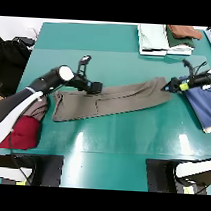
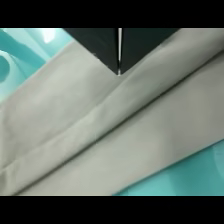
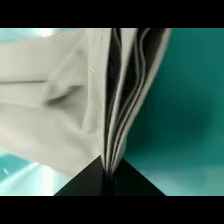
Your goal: Fold the shirts.
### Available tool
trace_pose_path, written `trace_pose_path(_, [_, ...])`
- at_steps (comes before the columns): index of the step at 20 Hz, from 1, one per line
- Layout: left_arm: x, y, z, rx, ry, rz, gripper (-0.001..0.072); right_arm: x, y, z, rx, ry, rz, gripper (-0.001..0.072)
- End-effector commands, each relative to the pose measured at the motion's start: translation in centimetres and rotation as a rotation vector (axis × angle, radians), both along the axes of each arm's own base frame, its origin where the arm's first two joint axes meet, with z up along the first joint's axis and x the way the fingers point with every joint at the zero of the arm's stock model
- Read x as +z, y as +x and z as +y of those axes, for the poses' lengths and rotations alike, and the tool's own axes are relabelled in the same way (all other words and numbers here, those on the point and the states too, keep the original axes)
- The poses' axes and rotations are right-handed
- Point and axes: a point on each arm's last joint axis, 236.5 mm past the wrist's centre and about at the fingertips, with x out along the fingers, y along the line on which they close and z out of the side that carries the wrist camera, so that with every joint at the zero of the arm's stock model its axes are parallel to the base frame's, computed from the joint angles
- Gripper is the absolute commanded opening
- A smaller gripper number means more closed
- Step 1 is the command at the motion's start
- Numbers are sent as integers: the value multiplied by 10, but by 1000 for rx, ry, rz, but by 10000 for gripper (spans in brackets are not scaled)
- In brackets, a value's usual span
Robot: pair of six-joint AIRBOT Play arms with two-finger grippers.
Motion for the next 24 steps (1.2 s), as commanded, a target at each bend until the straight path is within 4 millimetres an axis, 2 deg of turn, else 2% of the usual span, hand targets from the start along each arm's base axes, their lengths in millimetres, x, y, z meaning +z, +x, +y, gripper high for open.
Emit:
trace_pose_path(1, [-19,8,-45,-41,-26,17,23,100,4,43,56,61,-193,13])
trace_pose_path(3, [-35,6,-62,-66,-25,40,23,140,-2,71,105,50,-285,14])
trace_pose_path(5, [-51,3,-71,-81,-14,62,23,170,-10,98,153,51,-346,13])
trace_pose_path(8, [-63,-1,-76,-82,-14,87,23,199,-22,134,221,63,-401,13])
trace_pose_path(13, [-56,5,-76,-56,-25,93,23,222,-38,181,308,92,-445,14])
trace_pose_path(15, [-40,11,-69,-70,-28,94,23,224,-43,197,332,104,-450,13])
trace_pose_path(16, [-26,18,-61,-66,-34,83,23,224,-48,206,351,111,-447,14])
trace_pose_path(17, [-8,26,-50,-51,-42,61,23,224,-53,215,371,117,-447,14])
trace_pose_path(19, [38,49,-7,-1,-28,-34,23,225,-61,236,408,132,-458,14])
trace_pose_path(22, [118,67,86,95,61,-203,24,222,-75,285,473,170,-477,14])
trace_pose_path(24, [177,66,153,194,125,-331,24,208,-89,338,526,208,-477,14])
